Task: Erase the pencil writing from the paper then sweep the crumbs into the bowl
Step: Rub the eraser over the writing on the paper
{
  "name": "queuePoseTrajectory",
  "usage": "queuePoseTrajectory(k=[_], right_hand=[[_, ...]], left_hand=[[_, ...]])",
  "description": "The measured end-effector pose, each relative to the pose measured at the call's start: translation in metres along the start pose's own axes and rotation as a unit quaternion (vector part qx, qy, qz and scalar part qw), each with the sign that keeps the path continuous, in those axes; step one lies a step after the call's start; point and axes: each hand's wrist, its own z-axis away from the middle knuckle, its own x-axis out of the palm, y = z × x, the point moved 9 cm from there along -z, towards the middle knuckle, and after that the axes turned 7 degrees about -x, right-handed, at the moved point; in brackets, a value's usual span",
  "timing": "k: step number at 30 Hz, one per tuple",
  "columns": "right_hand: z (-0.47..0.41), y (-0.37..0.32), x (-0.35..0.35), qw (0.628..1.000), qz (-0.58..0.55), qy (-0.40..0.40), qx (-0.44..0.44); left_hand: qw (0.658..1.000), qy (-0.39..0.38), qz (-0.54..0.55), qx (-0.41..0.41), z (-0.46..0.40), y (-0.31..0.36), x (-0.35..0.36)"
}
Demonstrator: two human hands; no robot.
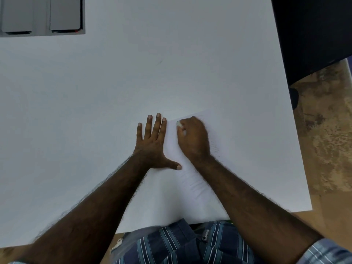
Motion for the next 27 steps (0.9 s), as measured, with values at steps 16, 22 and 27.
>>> queuePoseTrajectory(k=[16, 22, 27], right_hand=[[0.000, 0.017, -0.007, 1.000, 0.021, 0.004, 0.006], [0.017, -0.007, 0.006, 1.000, -0.005, -0.017, -0.017], [0.006, 0.015, -0.005, 0.999, 0.025, -0.024, -0.021]], left_hand=[[0.999, -0.047, -0.011, -0.020, -0.003, 0.004, -0.001], [0.999, -0.037, -0.012, -0.026, -0.001, 0.005, -0.002], [0.999, -0.025, -0.001, -0.024, 0.000, 0.006, -0.003]])
